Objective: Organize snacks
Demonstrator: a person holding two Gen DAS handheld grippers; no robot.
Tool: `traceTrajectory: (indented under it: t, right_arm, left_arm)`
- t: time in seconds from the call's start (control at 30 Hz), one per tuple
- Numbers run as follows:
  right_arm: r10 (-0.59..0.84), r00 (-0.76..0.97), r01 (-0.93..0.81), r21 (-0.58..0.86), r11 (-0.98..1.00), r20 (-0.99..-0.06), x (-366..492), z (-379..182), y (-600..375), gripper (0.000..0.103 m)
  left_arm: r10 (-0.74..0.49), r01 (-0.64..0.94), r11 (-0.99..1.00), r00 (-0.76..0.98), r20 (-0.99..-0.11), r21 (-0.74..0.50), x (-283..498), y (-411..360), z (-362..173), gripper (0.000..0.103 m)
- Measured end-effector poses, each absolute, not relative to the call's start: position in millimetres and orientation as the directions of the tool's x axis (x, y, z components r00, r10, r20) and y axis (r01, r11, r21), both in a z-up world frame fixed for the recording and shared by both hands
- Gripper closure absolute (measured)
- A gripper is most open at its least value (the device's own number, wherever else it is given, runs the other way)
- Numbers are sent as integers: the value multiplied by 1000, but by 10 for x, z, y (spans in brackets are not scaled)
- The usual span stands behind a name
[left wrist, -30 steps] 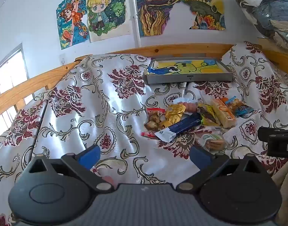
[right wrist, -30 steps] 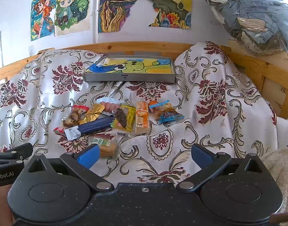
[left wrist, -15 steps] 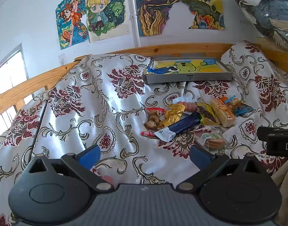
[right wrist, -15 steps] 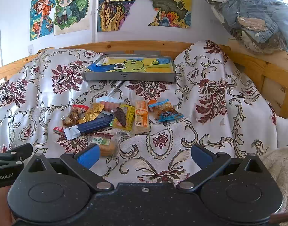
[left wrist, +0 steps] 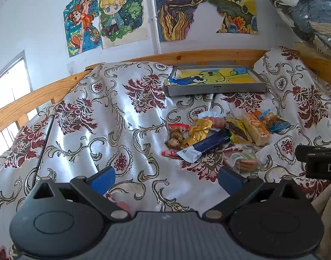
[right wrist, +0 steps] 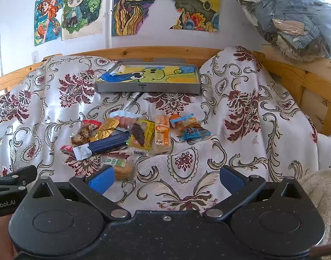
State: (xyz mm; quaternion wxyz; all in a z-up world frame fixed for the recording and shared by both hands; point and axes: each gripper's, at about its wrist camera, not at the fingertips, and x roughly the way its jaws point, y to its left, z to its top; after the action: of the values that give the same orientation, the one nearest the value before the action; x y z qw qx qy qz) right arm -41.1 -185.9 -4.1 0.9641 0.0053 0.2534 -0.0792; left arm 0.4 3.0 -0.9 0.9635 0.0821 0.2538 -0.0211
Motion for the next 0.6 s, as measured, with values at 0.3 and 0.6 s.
traceTrajectory:
  t: [0.3,0.6]
  right_arm:
    - [-149,857,154,-32,988,-492,-406,-40,-1852,1]
    - [-124,846,138,-11,990,-519,-359,-49,-1858,1]
  left_arm:
    - [-1,84,986,867,-498,145,-4,36,-25,0]
    - [0,86,986,855,-518,142,12,19,-85,0]
